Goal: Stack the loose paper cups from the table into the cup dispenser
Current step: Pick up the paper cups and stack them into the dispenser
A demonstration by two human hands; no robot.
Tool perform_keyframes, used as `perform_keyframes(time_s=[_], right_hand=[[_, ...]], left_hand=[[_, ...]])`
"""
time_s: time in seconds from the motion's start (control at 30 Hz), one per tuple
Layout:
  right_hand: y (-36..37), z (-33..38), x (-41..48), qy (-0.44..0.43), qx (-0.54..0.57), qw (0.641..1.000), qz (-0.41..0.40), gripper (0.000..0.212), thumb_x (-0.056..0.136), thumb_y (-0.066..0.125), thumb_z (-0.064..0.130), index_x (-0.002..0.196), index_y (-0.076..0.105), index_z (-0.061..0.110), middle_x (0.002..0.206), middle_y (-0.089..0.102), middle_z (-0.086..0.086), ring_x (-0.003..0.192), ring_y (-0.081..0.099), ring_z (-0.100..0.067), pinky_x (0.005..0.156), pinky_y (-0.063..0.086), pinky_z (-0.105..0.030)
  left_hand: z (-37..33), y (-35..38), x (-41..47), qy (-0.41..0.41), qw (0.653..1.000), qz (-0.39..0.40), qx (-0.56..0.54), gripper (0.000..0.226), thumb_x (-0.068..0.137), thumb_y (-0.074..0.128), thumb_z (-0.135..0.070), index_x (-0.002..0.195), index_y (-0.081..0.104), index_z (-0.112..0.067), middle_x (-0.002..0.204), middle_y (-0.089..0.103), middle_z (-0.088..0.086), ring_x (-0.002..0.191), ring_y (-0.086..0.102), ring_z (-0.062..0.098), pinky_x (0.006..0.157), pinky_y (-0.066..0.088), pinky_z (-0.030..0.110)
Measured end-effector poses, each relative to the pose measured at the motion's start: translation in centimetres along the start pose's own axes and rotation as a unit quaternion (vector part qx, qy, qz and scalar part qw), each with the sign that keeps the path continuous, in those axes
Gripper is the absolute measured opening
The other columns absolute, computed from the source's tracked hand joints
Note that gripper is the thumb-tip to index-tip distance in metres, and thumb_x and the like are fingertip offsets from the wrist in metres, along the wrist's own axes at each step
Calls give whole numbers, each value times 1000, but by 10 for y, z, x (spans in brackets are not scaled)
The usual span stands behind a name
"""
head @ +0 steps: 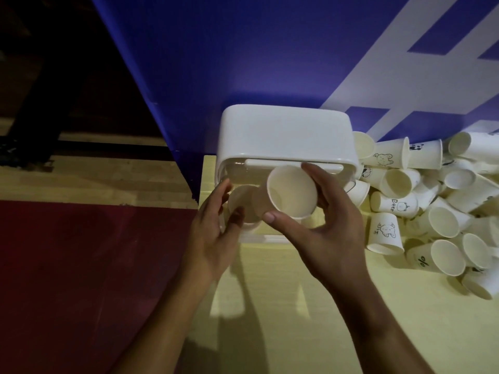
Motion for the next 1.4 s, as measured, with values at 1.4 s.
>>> perform_keyframes(time_s=[1.4], right_hand=[[85, -94, -21, 103, -79, 982, 135, 126, 59, 79, 82, 162, 25, 31, 146, 54, 19, 136, 47, 2, 108, 42, -22]], left_hand=[[16, -9, -1, -82, 994, -51, -45, 23, 108, 51, -30, 110, 74, -27, 92, 74, -15, 84, 68, -10, 67, 45, 4]])
Point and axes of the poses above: each hand's wrist, its own x-axis towards the middle knuckle, its own y-axis out of the palm, z = x × y, the point moved 10 cm from there along x, towards the middle knuckle
